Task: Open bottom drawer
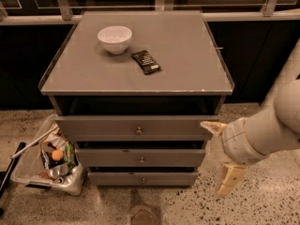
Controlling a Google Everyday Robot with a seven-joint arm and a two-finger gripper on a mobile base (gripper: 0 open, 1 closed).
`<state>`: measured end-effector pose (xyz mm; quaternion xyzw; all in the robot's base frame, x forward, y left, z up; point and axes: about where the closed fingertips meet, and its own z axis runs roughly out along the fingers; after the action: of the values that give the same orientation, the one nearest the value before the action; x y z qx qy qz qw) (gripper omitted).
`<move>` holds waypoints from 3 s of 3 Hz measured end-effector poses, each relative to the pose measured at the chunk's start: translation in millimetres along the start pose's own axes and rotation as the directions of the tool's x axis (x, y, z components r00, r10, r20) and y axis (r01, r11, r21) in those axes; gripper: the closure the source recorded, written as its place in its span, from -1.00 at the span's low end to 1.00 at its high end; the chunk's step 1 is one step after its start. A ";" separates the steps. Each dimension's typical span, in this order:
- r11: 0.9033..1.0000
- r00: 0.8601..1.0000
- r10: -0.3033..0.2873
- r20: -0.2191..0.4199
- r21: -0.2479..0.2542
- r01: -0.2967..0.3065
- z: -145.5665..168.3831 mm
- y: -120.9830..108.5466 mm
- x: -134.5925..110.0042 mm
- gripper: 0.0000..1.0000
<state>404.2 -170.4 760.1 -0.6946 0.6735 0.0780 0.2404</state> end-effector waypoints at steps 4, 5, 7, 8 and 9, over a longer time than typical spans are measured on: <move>0.999 0.994 -0.041 0.099 0.027 0.039 111.9 10.6 25.7 -1.00; 0.999 0.992 -0.038 0.118 0.013 0.037 116.1 13.7 22.2 -1.00; 0.996 0.980 0.064 0.188 -0.080 -0.049 179.7 20.1 24.4 -1.00; 0.995 0.980 0.080 0.182 -0.078 -0.066 209.2 24.7 35.4 -1.00; 0.994 0.982 0.093 0.167 -0.066 -0.083 240.1 30.1 52.9 -1.00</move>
Offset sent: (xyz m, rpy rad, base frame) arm 0.0236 0.0158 -0.1238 0.0692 -0.0511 0.0287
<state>430.9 -111.8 520.9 -0.6617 0.6780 0.1674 0.2728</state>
